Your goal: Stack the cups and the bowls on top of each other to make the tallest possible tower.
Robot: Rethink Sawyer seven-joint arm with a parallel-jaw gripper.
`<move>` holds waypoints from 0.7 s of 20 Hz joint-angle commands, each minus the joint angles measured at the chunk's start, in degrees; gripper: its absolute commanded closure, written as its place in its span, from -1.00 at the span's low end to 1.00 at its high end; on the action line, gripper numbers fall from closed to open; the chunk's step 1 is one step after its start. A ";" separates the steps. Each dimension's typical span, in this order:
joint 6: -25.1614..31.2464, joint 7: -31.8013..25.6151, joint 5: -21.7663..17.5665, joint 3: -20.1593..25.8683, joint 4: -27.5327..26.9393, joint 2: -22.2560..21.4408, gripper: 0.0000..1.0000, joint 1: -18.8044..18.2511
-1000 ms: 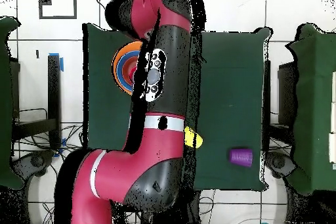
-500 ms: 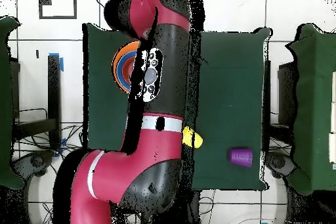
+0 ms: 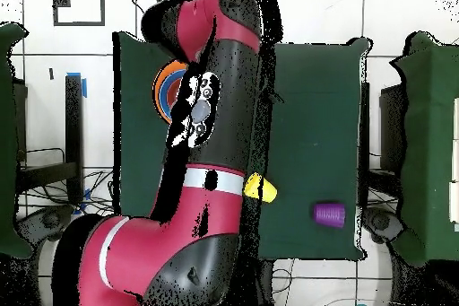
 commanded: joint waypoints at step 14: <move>-18.43 21.53 7.39 1.73 35.46 -14.58 -1.00 8.41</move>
